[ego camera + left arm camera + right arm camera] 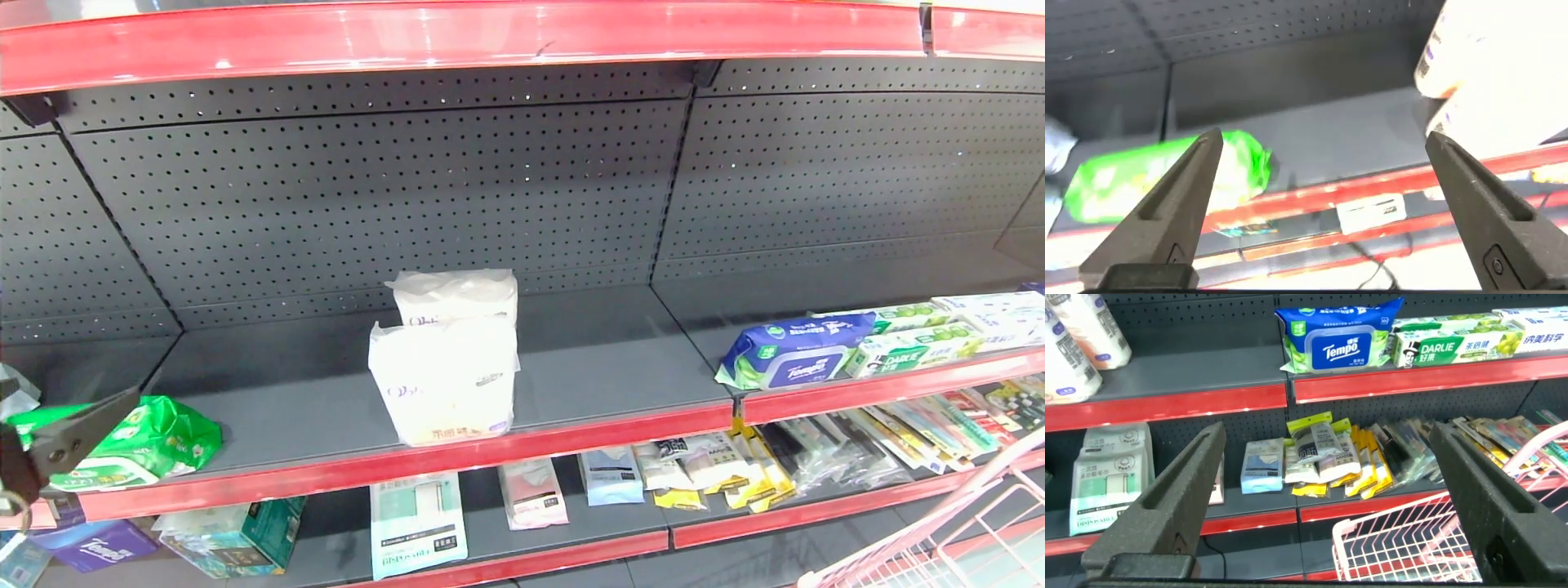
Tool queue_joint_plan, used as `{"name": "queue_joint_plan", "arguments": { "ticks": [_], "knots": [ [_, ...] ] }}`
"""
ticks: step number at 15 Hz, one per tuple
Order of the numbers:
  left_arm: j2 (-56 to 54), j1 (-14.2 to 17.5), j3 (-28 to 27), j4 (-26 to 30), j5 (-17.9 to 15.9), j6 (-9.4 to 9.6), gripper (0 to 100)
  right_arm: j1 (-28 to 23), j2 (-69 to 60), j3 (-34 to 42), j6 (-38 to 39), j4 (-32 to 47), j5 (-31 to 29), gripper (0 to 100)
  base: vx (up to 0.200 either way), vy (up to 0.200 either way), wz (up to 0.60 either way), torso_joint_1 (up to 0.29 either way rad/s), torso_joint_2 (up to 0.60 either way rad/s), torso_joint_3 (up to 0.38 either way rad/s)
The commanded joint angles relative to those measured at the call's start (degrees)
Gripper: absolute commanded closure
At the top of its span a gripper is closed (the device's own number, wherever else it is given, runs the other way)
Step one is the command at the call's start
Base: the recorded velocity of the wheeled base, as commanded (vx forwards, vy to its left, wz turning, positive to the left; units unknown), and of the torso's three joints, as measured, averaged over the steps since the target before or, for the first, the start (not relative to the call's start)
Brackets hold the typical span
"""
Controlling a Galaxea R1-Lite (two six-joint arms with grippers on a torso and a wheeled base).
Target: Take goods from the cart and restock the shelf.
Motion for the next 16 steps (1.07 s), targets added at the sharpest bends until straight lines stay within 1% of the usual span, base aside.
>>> {"name": "queue_joint_plan", "arguments": {
  "ticks": [1,2,4,5,6,7,8,9,10,11,12,13,14,16],
  "knots": [
    [-16.47,2.19,6.08,0.45,-1.04,-2.98,0,0.01,0.05,0.00,0.01,-0.01,0.01,0,0.000,0.000,0.00,0.000,0.00,0.000],
    [-21.48,1.93,8.98,0.36,-2.01,-3.07,0,0.01,0.05,0.00,-0.08,-0.01,0.01,0,0.000,0.000,0.00,0.000,0.00,0.000],
    [-34.14,1.84,14.69,0.36,-6.14,-3.07,0,0.01,0.05,0.00,0.01,-0.01,0.01,0,0.000,0.000,0.00,0.000,0.00,0.000],
    [-41.43,1.84,17.95,0.89,-7.19,-3.15,0,0.01,0.05,0.00,0.01,-0.01,0.01,0,0.000,0.000,0.00,0.000,0.00,0.000],
    [-48.11,1.84,21.72,2.12,-6.84,-3.07,0,0.01,0.05,0.00,0.01,-0.01,0.01,0,0.000,0.000,0.00,0.000,0.00,0.000],
    [-52.07,1.93,24.27,2.82,-6.32,-2.80,0,0.01,0.05,0.00,-0.08,-0.01,0.01,0,0.000,0.000,0.00,0.000,0.00,0.000],
    [-52.07,1.93,26.30,3.08,-1.13,-2.28,0,0.01,0.05,0.00,-0.08,-0.01,0.01,0,0.000,0.000,0.00,0.000,0.00,0.000],
    [-52.07,1.93,26.30,5.55,3.44,-2.71,0,0.01,0.05,0.00,0.01,-0.01,0.01,0,0.000,0.000,0.00,0.000,0.00,0.000],
    [-52.07,1.93,25.77,11.61,8.54,-2.71,0,0.01,0.05,0.00,0.01,-0.01,0.01,0,0.000,0.000,0.00,0.000,0.00,0.000],
    [-52.07,1.93,26.12,10.64,8.71,-4.21,0,0.01,0.05,0.00,0.01,-0.01,0.01,0,0.000,0.000,0.00,0.000,0.00,0.000],
    [-52.07,1.93,26.21,10.03,8.63,-4.82,0,0.01,0.05,0.00,-0.08,-0.01,0.01,0,0.000,0.000,0.00,0.000,0.00,0.000],
    [-52.07,1.93,26.30,9.85,8.36,-3.77,0,0.01,0.05,0.00,0.01,-0.01,0.01,0,0.000,0.000,0.00,0.000,0.00,0.000],
    [-52.07,1.93,26.30,9.85,8.10,-2.10,0,0.01,0.05,0.00,-0.08,-0.01,0.01,0,0.000,0.000,0.00,0.000,0.00,0.000],
    [-52.07,1.49,26.21,9.94,6.25,-2.10,0,0.01,0.05,0.00,-0.08,-0.01,0.01,0,0.000,0.000,0.00,0.000,0.00,0.000]
  ]
}}
